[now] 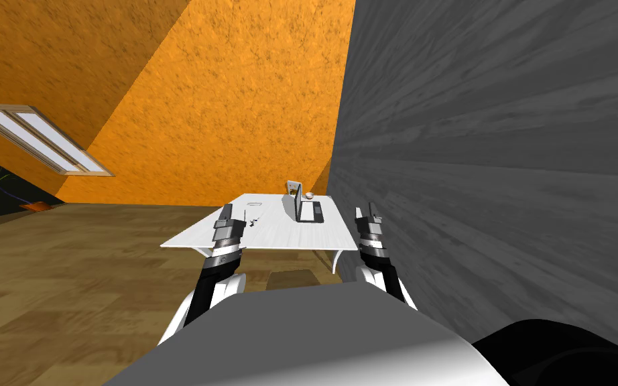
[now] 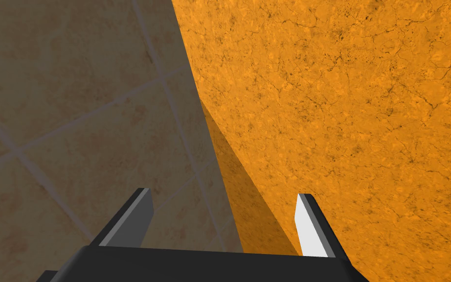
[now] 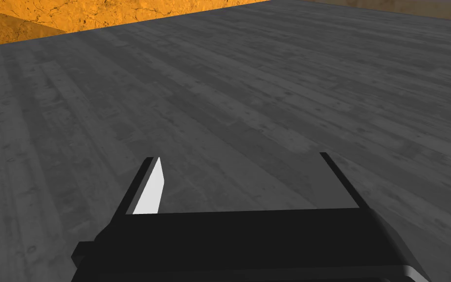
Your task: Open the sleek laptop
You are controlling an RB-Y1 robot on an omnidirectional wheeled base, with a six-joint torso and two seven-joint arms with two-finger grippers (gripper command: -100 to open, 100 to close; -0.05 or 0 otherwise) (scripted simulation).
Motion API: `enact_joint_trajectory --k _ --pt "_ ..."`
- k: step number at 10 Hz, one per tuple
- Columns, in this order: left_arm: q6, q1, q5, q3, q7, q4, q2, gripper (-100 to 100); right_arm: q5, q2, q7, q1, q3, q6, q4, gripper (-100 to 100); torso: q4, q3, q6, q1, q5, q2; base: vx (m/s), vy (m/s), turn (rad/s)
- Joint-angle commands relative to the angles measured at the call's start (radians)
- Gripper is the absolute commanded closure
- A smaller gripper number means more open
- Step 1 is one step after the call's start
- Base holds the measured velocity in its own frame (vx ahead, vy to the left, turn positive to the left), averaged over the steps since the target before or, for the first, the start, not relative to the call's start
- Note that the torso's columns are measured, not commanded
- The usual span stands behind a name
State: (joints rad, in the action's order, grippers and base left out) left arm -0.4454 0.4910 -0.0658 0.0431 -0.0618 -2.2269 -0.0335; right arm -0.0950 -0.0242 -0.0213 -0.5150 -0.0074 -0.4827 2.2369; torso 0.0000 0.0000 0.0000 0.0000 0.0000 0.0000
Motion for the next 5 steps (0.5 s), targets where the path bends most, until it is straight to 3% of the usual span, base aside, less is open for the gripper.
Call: enact_joint_trajectory --k 1,5 --pt "0.0 0.0 0.0 0.0 0.0 0.0 0.0 0 0.0 0.0 0.0 0.0 0.0 0.0 0.0 0 0.041 -0.082 0.0 0.0 0.0 0.04 0.0 0.0 0.0" --pt "0.0 0.0 0.0 0.0 0.0 0.0 0.0 0 0.0 0.0 0.0 0.0 0.0 0.0 0.0 0 0.322 -0.644 0.0 0.0 0.0 0.322 0.0 0.0 0.0"
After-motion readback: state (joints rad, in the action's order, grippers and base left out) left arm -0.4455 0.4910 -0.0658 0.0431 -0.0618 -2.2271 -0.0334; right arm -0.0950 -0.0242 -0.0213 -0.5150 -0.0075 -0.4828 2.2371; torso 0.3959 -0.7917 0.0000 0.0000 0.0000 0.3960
